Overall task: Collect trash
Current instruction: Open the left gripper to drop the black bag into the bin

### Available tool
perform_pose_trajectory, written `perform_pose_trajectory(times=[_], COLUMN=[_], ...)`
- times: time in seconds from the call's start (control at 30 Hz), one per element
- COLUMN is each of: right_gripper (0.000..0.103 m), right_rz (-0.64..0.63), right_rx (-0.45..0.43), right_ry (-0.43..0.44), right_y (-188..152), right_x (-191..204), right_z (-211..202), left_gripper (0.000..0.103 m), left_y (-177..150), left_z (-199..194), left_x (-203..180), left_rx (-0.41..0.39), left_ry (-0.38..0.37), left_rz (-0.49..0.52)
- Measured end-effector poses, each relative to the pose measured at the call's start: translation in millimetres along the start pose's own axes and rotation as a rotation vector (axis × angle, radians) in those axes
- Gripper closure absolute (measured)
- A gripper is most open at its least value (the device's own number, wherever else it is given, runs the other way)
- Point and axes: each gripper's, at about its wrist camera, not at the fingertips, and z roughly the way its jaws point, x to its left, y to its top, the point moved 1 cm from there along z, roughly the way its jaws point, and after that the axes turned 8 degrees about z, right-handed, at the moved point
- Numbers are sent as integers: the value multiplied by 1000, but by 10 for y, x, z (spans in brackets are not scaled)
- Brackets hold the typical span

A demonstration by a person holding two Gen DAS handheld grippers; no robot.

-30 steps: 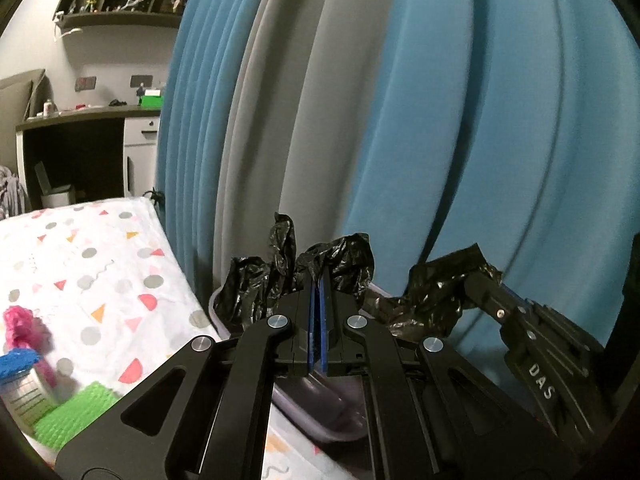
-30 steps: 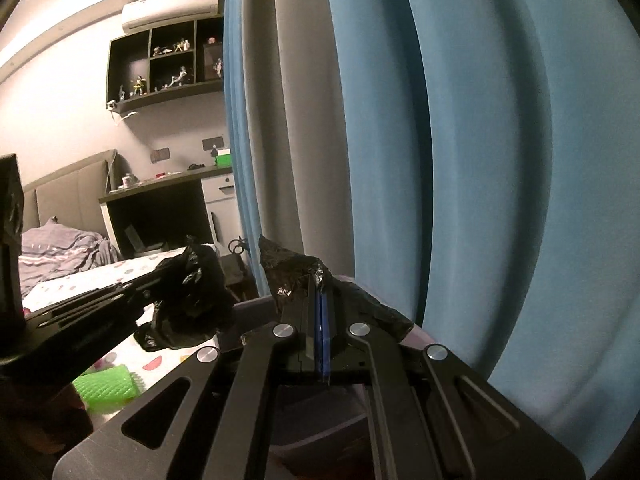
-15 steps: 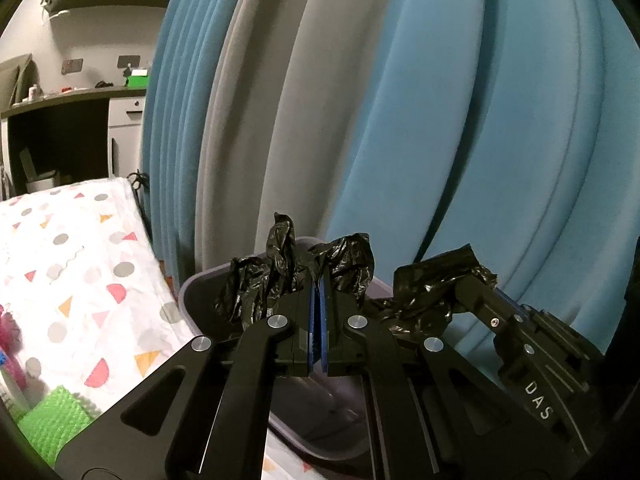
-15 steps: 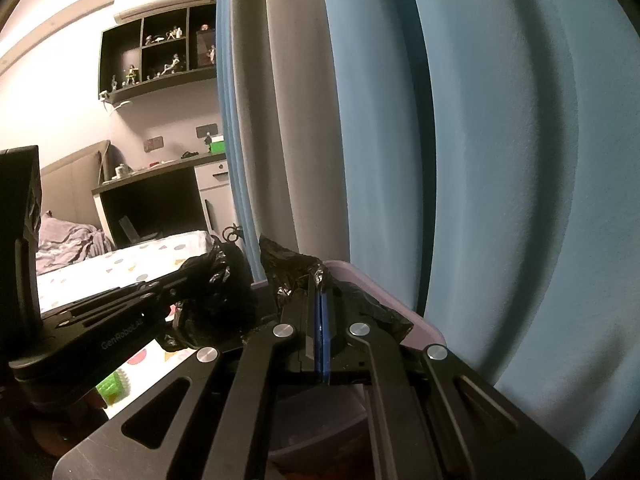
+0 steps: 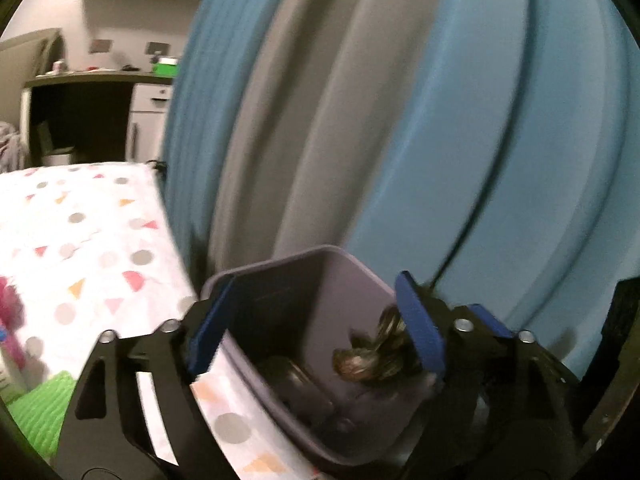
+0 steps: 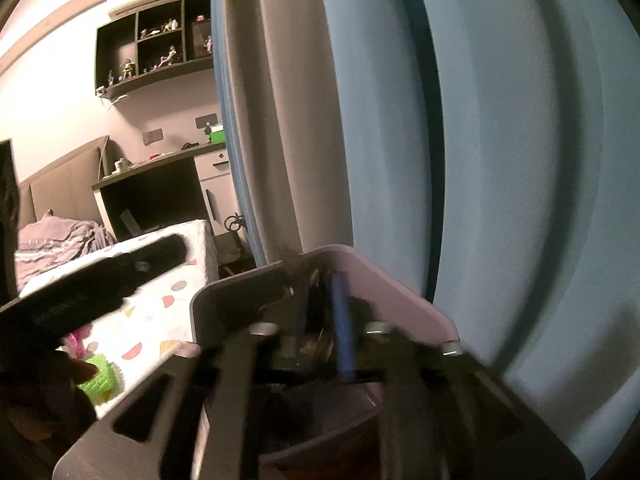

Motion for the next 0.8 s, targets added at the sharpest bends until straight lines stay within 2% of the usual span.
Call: perform_pose_trajectory(times=[0.13, 0.37, 0.53, 0.8], right_gripper=[65, 36, 28, 28], right_rz=[15, 26, 42, 18], right_rx=[-13, -60, -65, -42], right_ry=[-3, -10, 12, 89], right_y=[6, -52, -138, -327], right_x=[-6, -3, 13, 251], right_z=[-67, -340, -525, -752], left_gripper=[8, 6, 5, 5], left_y=[-46, -173, -293, -502], left_z=[-190, -592, -916, -1555], left_x=[75, 155, 246, 455], left_rx=[-42, -78, -82, -77], left_ry=[86, 195, 235, 318], left_rz=[15, 28, 20, 9])
